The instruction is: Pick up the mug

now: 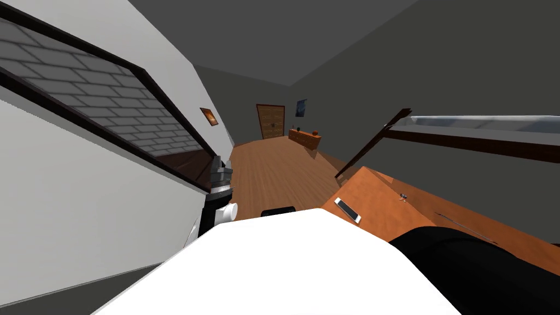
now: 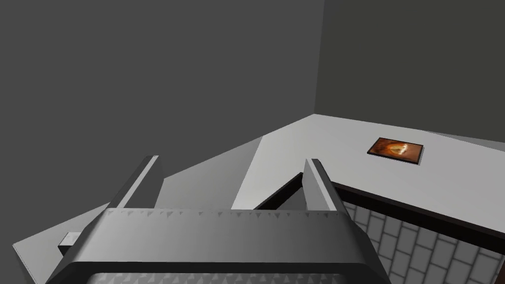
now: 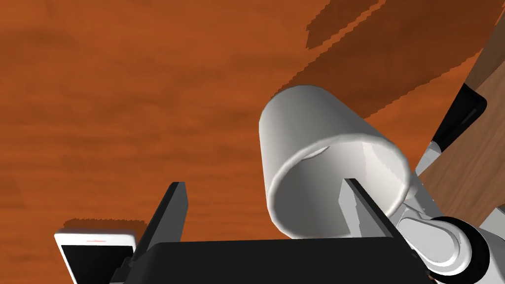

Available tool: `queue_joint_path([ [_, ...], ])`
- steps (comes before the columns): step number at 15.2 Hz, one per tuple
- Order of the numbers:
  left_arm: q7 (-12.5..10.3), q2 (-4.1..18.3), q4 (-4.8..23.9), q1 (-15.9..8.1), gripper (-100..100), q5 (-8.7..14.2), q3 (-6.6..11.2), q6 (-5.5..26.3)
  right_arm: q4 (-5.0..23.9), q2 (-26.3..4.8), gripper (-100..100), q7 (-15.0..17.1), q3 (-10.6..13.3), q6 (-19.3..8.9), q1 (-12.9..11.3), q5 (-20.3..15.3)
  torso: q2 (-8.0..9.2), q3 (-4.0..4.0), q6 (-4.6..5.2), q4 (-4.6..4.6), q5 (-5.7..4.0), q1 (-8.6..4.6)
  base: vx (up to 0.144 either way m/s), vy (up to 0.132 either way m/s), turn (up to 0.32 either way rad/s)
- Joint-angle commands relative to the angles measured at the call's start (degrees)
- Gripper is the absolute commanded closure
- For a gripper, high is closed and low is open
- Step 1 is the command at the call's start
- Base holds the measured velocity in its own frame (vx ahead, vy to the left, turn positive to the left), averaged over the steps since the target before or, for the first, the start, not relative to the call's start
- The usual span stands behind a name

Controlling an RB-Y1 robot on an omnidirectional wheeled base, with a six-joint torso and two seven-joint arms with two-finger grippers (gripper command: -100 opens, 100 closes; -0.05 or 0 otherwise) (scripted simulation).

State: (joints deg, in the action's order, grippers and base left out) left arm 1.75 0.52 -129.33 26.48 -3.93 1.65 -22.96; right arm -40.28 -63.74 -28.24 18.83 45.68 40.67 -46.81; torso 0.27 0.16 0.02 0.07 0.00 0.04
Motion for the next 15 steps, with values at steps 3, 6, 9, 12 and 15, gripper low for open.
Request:
queue_joint_path([
  [3,0.0,0.0,0.0,0.0,0,0.0,0.0,0.0,0.8,2.3,-100,-0.1,1.1,-1.7,-0.8,-0.4,-0.02,-0.01,0.0,0.0,0.0,0.0,0.001,-0.024,0.061],
  [6,0.0,0.0,0.0,0.0,0,0.0,0.0,0.0,0.4,2.9,-100,0.2,1.3,-2.5,-0.8,-0.6,-0.05,-0.03,0.01,-0.01,-0.03,-0.11,0.004,-0.043,0.057],
  [9,0.0,0.0,0.0,0.0,0,0.0,0.0,0.0,0.6,3.1,100,0.1,1.4,-2.7,-0.8,-0.6,-0.04,-0.02,0.01,-0.01,0.02,0.01,-0.001,-0.005,-0.006],
  [12,0.0,0.0,0.0,0.0,0,0.0,0.0,0.0,0.5,1.2,100,-0.1,0.6,-0.9,-0.5,-0.2,-0.07,-0.04,-0.02,-0.01,-0.08,-0.16,-0.002,0.008,-0.03],
  [15,0.0,0.0,0.0,0.0,0,0.0,0.0,0.0,-0.2,0.9,100,0.3,0.5,-1.2,-0.2,-0.3,-0.08,-0.05,0.01,-0.02,0.0,0.04,0.001,0.046,-0.079],
])
